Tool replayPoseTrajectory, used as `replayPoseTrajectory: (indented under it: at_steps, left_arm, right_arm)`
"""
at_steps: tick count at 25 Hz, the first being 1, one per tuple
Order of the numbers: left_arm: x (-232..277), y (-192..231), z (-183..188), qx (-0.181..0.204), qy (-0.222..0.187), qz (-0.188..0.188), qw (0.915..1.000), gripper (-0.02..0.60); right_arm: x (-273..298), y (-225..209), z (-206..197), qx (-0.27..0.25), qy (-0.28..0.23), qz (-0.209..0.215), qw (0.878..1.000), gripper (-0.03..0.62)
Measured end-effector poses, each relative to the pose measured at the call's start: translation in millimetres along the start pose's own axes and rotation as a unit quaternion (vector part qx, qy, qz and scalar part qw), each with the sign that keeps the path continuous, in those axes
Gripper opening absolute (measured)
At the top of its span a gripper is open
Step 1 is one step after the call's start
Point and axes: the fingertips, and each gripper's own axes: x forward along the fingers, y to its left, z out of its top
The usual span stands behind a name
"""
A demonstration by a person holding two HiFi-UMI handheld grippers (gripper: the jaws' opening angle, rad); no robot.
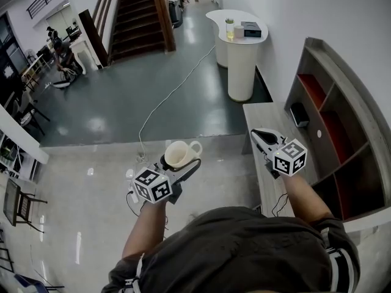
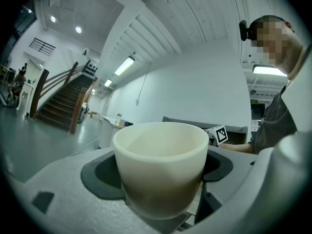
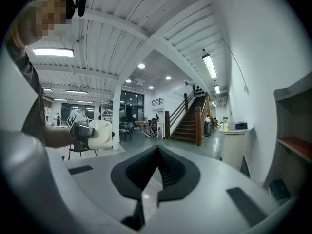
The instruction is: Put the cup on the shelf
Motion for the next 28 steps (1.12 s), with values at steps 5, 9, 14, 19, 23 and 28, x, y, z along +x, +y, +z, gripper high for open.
replayPoseTrajectory:
  at_steps: [5,9,14,19,23,28]
  left_arm:
    - [16.8,40.7,3.9,-0.004,-0.002,-0.009,0.9999,0.433]
    - [34.1,100.9,8.6,-0.007,-0.004,-0.026,0.9996,0.433]
    - [61.5,204.8,33.4,0.000,-0.001,-0.050,0.9987,0.433]
    - [88.6,300.7,71.0,0.020,0.017,-0.075,0.9968,0.433]
    - [105.2,364.6,93.8,0.023,0.025,-0.088,0.9955,0.433]
    - [133.9,414.3,105.7,0.020,0.032,-0.100,0.9942,0.433]
  right_arm:
    - [37.1,-17.8,-6.9,0.002,0.008,-0.004,1.000,-0.009]
    - [89.0,-37.1,-11.1,0.003,0.014,-0.015,1.000,-0.009]
    - [188.6,-64.8,3.0,0.006,0.003,-0.027,1.000,-0.009]
    - [289.5,-89.8,36.8,0.003,-0.014,-0.030,0.999,-0.009]
    - [353.7,-107.3,55.0,0.005,-0.024,-0.036,0.999,-0.009]
    - [396.0,-140.4,55.5,0.017,-0.022,-0.048,0.998,-0.009]
